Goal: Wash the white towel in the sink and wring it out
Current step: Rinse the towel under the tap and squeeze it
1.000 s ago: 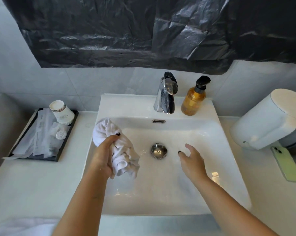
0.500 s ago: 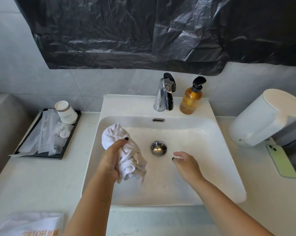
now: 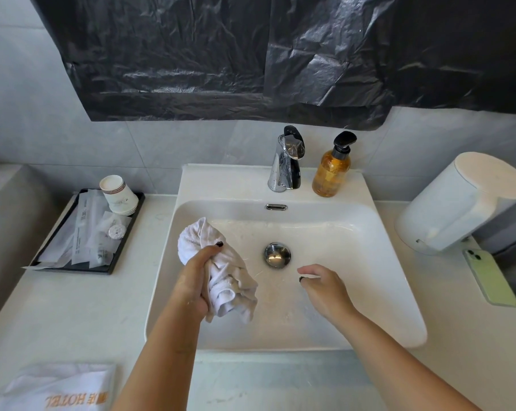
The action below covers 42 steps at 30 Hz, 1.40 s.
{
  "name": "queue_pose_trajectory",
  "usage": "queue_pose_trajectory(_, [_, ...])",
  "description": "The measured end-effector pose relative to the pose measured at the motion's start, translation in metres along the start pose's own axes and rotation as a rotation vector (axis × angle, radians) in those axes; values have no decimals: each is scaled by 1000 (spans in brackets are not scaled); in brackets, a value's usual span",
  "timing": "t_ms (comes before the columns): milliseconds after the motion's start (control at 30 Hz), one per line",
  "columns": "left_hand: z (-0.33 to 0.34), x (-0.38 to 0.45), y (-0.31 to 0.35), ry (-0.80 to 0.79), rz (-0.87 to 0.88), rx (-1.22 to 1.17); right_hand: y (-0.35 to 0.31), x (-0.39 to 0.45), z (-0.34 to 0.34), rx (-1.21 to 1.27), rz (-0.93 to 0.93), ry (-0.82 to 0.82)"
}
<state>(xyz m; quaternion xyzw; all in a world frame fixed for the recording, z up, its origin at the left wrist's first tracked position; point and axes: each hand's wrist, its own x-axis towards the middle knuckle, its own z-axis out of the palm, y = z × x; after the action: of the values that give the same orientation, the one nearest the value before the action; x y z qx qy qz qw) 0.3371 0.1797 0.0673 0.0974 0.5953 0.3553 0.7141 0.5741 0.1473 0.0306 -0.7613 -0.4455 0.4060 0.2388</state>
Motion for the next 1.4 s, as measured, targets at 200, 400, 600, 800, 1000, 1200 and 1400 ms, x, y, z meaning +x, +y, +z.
queue_pose_trajectory(200, [-4,-3,0,5,15,-13,-7,6,-3,-17,-70,2])
queue_pose_trajectory(400, [-12,3,2,27,55,-32,-32,24,-22,42,-255,172])
queue_pose_trajectory(600, [1,13,6,-2,58,-49,-109,54,-66,0,-727,477])
queue_pose_trajectory(800, [44,27,11,-177,78,-85,-163,83,-79,-478,-1093,489])
queue_pose_trajectory(1000, [95,38,13,-285,103,-126,-184,103,-95,-618,-1316,586])
queue_pose_trajectory(1200, [135,52,11,-361,48,-249,-141,85,-78,222,-783,552])
queue_pose_trajectory(1400, [154,62,0,-252,46,-171,-69,72,-2,835,345,52])
